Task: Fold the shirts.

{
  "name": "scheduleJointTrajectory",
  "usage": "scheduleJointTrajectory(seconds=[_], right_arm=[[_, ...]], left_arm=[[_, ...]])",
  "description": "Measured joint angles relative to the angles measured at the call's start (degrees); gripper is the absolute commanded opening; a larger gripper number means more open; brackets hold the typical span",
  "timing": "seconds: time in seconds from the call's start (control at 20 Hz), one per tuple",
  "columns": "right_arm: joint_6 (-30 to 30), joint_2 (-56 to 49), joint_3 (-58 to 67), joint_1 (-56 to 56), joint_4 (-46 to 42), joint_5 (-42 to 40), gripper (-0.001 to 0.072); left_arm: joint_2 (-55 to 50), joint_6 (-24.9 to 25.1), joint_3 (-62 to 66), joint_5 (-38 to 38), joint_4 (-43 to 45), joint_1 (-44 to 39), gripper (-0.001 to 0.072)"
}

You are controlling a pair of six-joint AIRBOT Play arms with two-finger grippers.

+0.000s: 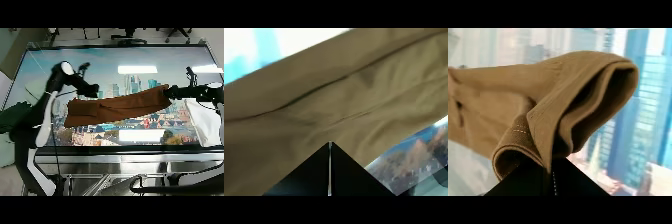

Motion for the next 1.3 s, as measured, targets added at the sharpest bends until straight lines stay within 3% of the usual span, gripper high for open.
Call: scheduleJointTrajectory(seconds=[0.25, 0.55, 0.75, 1.0, 1.3], right_arm=[[5.73, 4.85, 3.5, -3.65, 4.02, 8.66, 0.0019], [10.97, 9.99, 4.9, -9.33, 8.52, 14.6, 0.0019], [12.13, 10.21, 4.98, -10.16, 8.96, 15.98, 0.0019], [12.41, 9.97, 5.01, -7.43, 9.35, 16.02, 0.0019], [13.31, 9.03, 5.01, 11.85, 9.6, 4.33, 0.002]], left_arm=[[-8.44, 0.0, 1.86, 11.98, -5.03, -14.62, 0.0012], [-16.39, -0.24, 10.67, 17.64, -13.46, -20.52, 0.0012], [-12.52, 4.9, 12.04, 11.96, -25.79, -15.98, 0.0011], [0.85, 10.45, 11.78, 1.92, -39.52, -4.66, 0.0011], [18.49, 14.51, 5.42, -2.32, -51.45, 10.38, 0.0012]])
